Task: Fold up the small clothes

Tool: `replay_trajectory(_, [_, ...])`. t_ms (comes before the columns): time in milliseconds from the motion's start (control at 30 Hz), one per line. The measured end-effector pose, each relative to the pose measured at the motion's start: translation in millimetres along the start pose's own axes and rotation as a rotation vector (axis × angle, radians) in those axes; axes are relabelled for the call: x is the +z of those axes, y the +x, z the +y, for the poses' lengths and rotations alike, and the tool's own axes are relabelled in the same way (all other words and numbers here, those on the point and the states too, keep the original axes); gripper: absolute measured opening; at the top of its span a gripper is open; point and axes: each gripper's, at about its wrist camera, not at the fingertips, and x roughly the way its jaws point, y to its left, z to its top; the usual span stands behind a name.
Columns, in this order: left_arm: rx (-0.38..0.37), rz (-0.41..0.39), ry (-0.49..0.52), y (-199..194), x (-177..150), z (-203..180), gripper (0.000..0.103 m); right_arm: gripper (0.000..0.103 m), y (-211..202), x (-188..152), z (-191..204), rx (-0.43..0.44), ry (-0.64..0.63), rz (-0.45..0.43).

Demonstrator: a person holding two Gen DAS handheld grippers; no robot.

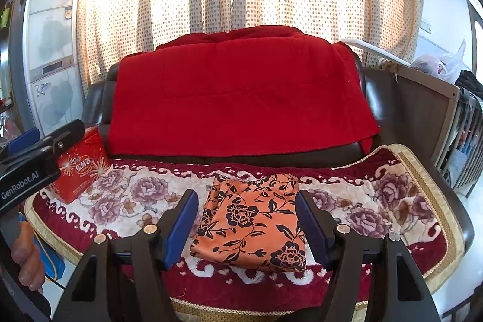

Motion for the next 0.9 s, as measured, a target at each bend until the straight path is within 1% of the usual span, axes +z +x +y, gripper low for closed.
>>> replay_trajectory(433, [-0.004, -0.004, 0.002, 1, 2, 0, 0.103, 0.070, 3, 2, 2, 0.007, -0.006, -0.002])
replay_trajectory(900, [-0.004, 0.009, -0.005, 19, 4, 5, 0.103, 0.070, 22, 9, 12, 0.018, -0.027, 0.005])
